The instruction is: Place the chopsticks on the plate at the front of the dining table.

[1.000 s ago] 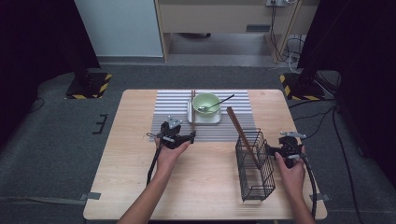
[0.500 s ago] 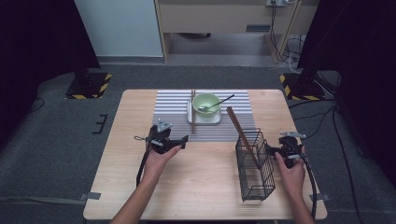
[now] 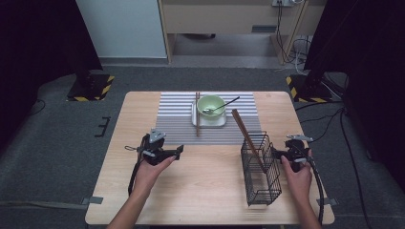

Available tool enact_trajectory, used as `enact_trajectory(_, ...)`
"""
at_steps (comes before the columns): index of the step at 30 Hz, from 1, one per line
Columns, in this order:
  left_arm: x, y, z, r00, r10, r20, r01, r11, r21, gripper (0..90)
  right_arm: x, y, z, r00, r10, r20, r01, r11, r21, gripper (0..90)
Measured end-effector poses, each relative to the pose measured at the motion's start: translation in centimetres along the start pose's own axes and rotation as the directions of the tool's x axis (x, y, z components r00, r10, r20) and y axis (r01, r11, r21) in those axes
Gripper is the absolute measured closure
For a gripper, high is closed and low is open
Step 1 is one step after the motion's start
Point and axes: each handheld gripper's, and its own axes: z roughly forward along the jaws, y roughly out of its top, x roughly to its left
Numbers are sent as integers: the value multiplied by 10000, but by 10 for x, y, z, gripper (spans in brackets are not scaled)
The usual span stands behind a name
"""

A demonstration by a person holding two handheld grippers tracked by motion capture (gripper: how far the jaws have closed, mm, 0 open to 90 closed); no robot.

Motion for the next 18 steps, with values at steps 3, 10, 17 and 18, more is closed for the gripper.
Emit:
enact_trajectory(3,5,-11,-7,10000,60,-30,-60,9998,174,77,0,0,0,10000,1,0,-1,10000,0,30)
enact_trajectory(10,14,-30,-16,10000,11,-82,-8,9991,416,74,0,0,0,10000,4,7,-4,10000,-2,29)
enact_trajectory(17,25,-48,-18,9994,195,-287,-169,9961,871,69,0,0,0,10000,15,16,-15,10000,-2,30)
enact_trajectory(18,25,-48,-18,9994,195,-287,-169,9961,871,69,0,0,0,10000,15,16,-15,10000,-2,30)
